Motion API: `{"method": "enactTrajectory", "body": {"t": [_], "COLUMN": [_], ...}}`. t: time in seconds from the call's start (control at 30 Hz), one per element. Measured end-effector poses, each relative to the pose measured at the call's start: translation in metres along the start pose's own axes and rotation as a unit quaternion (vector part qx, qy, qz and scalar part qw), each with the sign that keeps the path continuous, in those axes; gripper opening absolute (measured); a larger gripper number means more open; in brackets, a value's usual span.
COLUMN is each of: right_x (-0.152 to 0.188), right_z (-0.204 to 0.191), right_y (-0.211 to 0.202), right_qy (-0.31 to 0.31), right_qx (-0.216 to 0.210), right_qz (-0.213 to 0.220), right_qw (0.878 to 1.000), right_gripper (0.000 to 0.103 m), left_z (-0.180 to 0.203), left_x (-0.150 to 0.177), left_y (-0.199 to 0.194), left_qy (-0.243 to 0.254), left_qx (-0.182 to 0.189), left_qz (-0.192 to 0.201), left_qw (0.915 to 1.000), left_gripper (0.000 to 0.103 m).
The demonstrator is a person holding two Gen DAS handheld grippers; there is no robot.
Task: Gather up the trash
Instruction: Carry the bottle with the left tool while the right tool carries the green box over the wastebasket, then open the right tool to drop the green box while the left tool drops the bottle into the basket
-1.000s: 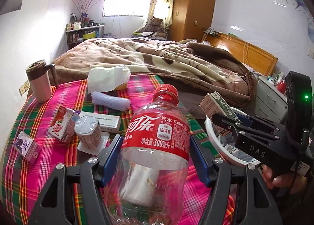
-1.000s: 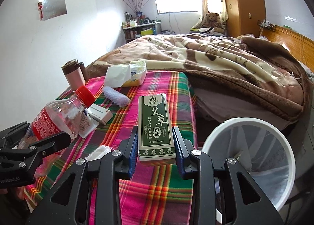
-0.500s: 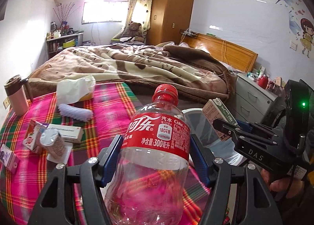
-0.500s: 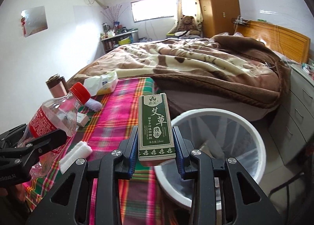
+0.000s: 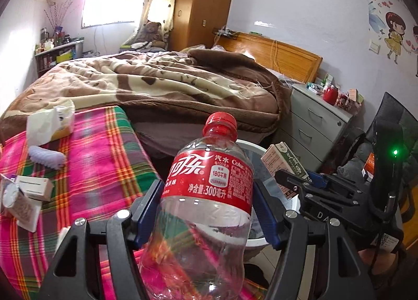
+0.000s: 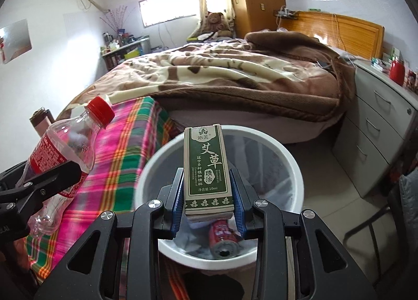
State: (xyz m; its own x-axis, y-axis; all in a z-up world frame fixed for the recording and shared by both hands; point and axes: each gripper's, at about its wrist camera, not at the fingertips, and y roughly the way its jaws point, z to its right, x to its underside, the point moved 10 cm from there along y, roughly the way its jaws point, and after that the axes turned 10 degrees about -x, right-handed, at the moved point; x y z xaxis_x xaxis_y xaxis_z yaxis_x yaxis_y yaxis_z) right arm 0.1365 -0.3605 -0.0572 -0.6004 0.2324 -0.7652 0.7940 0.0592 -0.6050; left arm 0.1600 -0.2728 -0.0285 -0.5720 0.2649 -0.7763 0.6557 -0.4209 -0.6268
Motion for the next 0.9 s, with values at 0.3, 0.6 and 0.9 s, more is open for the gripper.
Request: {"method": "enactTrajectory", "body": {"t": [0.3, 0.6, 0.9], "right_x": [0.013, 0.023, 0.027], "right_z": [0.027, 0.048, 0.056], "right_y": [0.005, 0.012, 0.017], "right_qy": [0.021, 0.033, 0.035], "right_qx": [0.02, 0.036, 0.037], "right_qz": [-0.019, -0.037, -0.05], "right_qw": [0.999, 0.998, 0.997], "right_gripper": [0.034, 0.034, 0.035], "left_z": [0.032, 0.044, 0.043], "left_x": [0.005, 0.008, 0.008], "left_y": [0.031, 0.051, 0.059], "left_qy": [0.019, 0.026, 0.016], "left_qx": [0.004, 0.0, 0.005], "left_qz": [-0.028, -0.048, -0.053], "left_qw": [0.9994, 0.9985, 0.9984], "left_gripper": [0.069, 0.069, 0.071]}}
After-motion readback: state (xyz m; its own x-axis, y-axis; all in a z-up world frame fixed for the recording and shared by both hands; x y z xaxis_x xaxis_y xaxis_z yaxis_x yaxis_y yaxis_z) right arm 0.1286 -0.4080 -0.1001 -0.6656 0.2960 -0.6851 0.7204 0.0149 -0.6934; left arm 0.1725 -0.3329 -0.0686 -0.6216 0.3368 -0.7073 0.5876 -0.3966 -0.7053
